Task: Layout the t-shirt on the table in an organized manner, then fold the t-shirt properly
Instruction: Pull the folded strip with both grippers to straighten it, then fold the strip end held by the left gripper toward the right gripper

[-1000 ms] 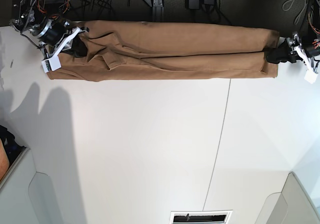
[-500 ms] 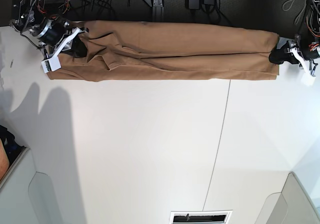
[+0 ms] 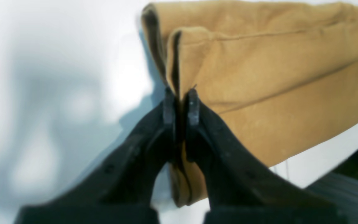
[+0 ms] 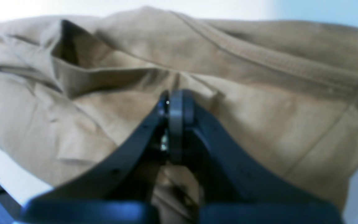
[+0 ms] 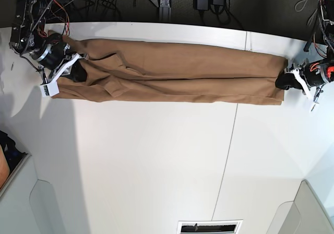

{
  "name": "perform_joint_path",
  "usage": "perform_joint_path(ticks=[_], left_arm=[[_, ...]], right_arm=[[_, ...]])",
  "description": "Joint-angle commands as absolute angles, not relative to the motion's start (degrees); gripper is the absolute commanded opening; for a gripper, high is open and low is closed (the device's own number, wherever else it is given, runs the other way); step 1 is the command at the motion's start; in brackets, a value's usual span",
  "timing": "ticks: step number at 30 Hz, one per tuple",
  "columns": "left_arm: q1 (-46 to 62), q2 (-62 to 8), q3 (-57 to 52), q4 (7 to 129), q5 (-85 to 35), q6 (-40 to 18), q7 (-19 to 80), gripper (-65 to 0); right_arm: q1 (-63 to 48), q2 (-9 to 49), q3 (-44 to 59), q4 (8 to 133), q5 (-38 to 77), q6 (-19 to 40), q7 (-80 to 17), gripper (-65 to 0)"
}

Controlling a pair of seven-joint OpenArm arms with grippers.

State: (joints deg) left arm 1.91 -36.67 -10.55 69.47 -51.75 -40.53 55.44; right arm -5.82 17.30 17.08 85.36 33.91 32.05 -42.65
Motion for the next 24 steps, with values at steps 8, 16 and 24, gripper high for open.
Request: perform_joint_path(ticks=[8,16,24], left_arm=[[-5.48,-37.67,-9.89,66.32,-45.84,-40.0,55.59,-65.0],[-6.83,-44.38,-9.87,66.37,-47.48,-40.0,58.13,-65.0],[-6.81,-48.27,-9.87,69.28,-61.84,-40.0,69.28,-65.0]], right_arm=[[-0.25,18.09,17.34,82.21,34.11,31.73,-43.07,-65.0],[-0.05,18.41,18.55,87.39,39.09,31.73,-43.35,-65.0],[-0.08,18.39,19.14,91.5,39.03,31.73,-43.53,-65.0]])
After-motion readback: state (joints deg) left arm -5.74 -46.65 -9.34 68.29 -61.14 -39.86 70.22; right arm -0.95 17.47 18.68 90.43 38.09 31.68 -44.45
